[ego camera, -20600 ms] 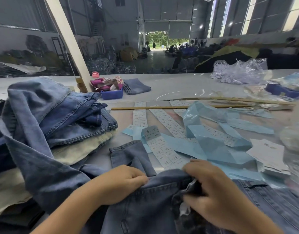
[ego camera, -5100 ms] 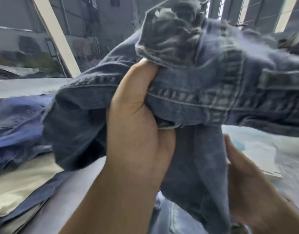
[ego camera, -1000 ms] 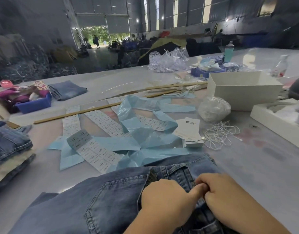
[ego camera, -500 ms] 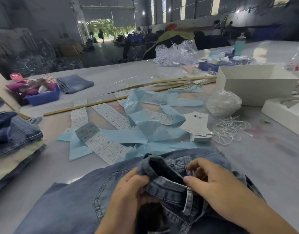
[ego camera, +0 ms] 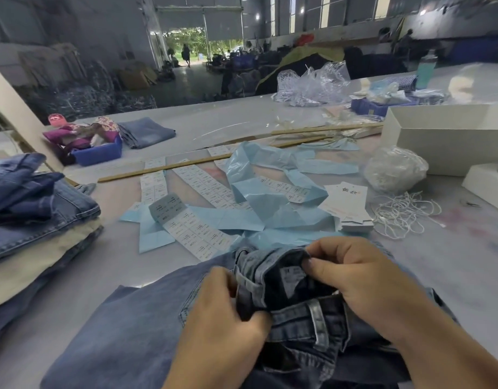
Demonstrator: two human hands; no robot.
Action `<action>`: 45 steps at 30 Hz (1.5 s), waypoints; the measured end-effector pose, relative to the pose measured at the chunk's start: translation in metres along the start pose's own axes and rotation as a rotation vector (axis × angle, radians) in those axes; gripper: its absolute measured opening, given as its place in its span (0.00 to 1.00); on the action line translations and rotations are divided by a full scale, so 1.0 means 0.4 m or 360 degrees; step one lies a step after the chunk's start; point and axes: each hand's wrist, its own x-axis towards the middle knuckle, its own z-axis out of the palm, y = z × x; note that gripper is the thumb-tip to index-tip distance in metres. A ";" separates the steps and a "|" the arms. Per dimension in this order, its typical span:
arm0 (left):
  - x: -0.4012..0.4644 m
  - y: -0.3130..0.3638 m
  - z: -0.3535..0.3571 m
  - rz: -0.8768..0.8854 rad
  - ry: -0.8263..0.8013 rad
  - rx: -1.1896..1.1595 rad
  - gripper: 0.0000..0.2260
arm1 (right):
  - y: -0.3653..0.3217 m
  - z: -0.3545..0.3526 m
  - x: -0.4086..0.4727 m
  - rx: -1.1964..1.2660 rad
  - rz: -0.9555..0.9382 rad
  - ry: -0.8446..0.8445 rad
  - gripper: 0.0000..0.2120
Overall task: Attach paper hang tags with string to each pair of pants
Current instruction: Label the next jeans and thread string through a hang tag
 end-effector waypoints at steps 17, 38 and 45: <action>0.075 0.017 -0.012 0.0261 -0.0482 -0.0093 0.16 | 0.022 0.062 0.055 0.1004 -0.0053 0.0134 0.03; 0.108 -0.006 0.073 0.0039 -0.0385 -0.1288 0.03 | 0.092 0.048 0.082 0.1215 0.0252 -0.0195 0.14; 0.097 -0.011 0.071 0.0220 -0.0378 -0.1079 0.04 | 0.089 0.056 0.080 0.1060 0.0202 -0.0148 0.15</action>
